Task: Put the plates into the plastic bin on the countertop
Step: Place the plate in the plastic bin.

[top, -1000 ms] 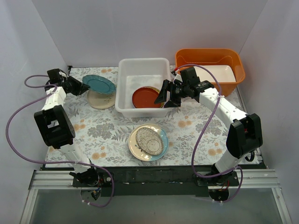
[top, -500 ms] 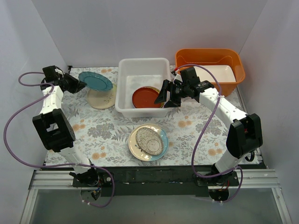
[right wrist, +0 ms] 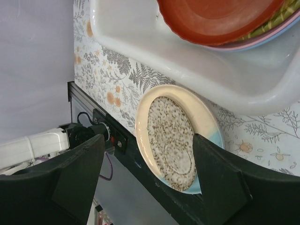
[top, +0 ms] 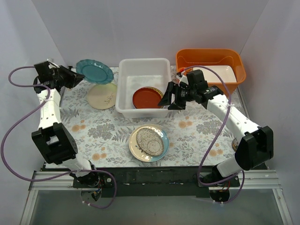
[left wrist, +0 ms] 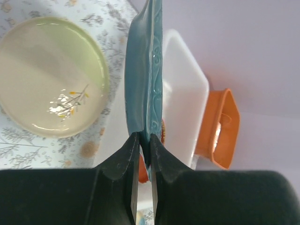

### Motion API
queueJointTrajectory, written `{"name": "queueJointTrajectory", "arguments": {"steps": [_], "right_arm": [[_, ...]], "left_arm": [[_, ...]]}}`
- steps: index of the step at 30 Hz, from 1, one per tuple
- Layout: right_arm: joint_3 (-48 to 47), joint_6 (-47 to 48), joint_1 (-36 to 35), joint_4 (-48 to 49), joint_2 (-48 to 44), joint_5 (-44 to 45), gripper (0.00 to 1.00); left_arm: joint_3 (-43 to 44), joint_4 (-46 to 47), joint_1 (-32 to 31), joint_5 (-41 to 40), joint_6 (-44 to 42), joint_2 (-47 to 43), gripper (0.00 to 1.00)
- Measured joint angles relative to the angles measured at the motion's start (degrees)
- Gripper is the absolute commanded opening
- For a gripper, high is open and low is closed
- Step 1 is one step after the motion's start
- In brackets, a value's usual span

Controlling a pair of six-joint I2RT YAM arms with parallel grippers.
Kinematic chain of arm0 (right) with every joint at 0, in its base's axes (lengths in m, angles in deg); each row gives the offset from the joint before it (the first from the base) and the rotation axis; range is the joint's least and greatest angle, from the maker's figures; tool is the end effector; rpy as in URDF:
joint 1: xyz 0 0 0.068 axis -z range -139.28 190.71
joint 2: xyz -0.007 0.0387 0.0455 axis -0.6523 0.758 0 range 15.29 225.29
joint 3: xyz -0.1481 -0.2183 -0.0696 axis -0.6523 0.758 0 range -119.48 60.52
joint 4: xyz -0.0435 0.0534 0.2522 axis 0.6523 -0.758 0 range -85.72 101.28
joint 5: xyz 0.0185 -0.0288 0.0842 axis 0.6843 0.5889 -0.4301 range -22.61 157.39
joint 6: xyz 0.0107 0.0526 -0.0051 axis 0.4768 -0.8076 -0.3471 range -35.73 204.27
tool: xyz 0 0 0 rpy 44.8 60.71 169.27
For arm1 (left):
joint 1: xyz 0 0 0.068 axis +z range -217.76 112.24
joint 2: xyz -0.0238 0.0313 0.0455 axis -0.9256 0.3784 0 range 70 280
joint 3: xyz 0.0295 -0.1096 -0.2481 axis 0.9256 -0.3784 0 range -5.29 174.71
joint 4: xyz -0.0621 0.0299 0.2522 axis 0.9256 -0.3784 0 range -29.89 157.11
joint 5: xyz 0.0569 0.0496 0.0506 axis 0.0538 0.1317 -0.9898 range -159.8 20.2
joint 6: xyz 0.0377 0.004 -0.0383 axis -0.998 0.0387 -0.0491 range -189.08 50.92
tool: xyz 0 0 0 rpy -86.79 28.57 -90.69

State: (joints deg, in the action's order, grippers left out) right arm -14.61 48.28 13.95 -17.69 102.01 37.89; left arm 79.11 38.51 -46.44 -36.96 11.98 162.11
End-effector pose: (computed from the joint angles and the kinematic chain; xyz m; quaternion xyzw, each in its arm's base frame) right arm 0.2926 0.1673 0.3184 -0.0355 0.8841 0.4080 0.2248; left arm 0.3463 0.1145 0.3424 -0.5869 0.6359 -0.4344 0.2501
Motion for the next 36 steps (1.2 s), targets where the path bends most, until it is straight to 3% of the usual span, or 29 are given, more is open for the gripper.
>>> {"name": "queueJointTrajectory", "arguments": {"steps": [15, 22, 36], "right_arm": [[11.3, 0.2, 0.0, -0.9, -14.5, 2.1, 0.83], [13.9, 1.5, 0.0, -1.0, -15.9, 2.3, 0.83], [16.9, 3.7, 0.0, -1.0, -20.6, 3.7, 0.84]], "left_arm": [[-15.5, 8.2, 0.0, 11.3, 6.5, -17.6, 0.0], [-20.2, 10.6, 0.1, 13.3, 8.0, -22.7, 0.0], [-22.3, 12.5, 0.1, 16.0, 8.3, -24.2, 0.0]]}}
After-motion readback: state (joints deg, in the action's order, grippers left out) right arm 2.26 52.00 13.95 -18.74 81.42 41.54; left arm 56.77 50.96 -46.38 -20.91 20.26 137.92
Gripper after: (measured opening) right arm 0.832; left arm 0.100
